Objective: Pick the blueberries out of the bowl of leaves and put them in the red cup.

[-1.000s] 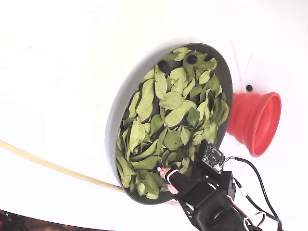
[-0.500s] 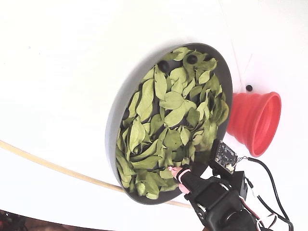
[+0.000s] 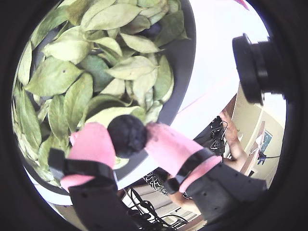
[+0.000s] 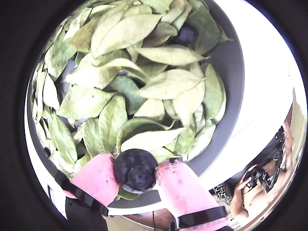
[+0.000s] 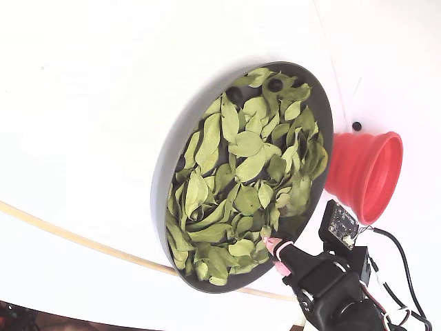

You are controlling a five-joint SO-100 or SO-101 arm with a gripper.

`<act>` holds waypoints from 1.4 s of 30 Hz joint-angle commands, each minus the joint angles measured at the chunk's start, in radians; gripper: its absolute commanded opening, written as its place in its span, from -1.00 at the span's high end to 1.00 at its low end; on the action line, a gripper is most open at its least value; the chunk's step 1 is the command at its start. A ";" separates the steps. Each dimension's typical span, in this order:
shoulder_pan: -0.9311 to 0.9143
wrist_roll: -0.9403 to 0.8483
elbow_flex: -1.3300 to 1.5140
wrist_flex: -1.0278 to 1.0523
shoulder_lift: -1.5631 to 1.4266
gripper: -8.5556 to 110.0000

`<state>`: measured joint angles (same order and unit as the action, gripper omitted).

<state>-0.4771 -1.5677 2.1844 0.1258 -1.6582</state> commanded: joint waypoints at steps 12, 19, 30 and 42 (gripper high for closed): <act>-0.058 -0.015 -0.129 0.005 -0.149 0.63; -0.066 -0.023 -0.169 0.005 -0.158 0.63; -0.072 -0.038 -0.218 -0.040 -0.164 0.63; -0.074 -0.060 -0.288 -0.104 -0.140 0.63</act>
<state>-0.5062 -1.6199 1.9758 0.0414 -1.6935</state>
